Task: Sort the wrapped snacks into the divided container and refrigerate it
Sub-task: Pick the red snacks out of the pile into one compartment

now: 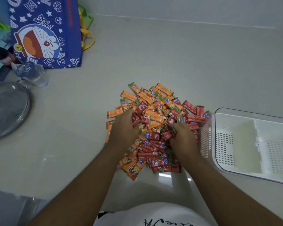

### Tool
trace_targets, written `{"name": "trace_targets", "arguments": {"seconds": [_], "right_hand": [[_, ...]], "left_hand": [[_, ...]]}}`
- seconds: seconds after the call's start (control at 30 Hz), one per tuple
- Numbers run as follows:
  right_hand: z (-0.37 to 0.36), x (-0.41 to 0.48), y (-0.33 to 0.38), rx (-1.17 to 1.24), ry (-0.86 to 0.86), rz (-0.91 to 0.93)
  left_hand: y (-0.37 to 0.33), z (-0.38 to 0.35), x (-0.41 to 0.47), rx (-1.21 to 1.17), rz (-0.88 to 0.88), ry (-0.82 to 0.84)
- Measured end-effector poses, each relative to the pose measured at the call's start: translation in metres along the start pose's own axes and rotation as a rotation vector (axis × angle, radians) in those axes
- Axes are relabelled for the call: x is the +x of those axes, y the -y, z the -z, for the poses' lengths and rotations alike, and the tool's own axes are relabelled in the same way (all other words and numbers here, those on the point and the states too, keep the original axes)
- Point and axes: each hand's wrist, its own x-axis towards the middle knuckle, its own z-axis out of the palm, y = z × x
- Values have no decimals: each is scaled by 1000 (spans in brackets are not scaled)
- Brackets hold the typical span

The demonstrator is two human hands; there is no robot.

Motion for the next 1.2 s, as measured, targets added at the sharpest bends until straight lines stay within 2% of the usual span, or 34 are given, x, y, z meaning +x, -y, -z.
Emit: {"name": "trace_targets", "arguments": {"seconds": [0.2, 0.3, 0.5, 0.57, 0.67, 0.77, 0.87, 0.93, 1.07, 1.2], "right_hand": [[8, 5, 4, -76, -66, 145], [11, 11, 14, -100, -139, 126], [13, 23, 22, 51, -90, -6], [13, 23, 22, 52, -43, -8], [7, 18, 24, 5, 122, 41], [-6, 13, 26, -115, 250, 109], [-16, 10, 28, -198, 296, 169], [-17, 11, 25, -172, 291, 176], [-11, 12, 23, -69, 218, 210], [-4, 9, 22, 41, 156, 70]], "left_hand": [[5, -1, 20, 236, -112, 53], [8, 1, 21, 136, -116, 49], [1, 0, 39, -80, 80, 3], [-2, -2, 49, -101, 143, 28], [1, -7, 57, -26, 166, 40], [3, -8, 56, -49, 132, 6], [0, 0, 46, -69, 68, -68], [-1, 8, 33, -108, 6, -93], [6, 20, -9, -183, 11, 35], [16, 19, -50, -236, 81, 45]]}}
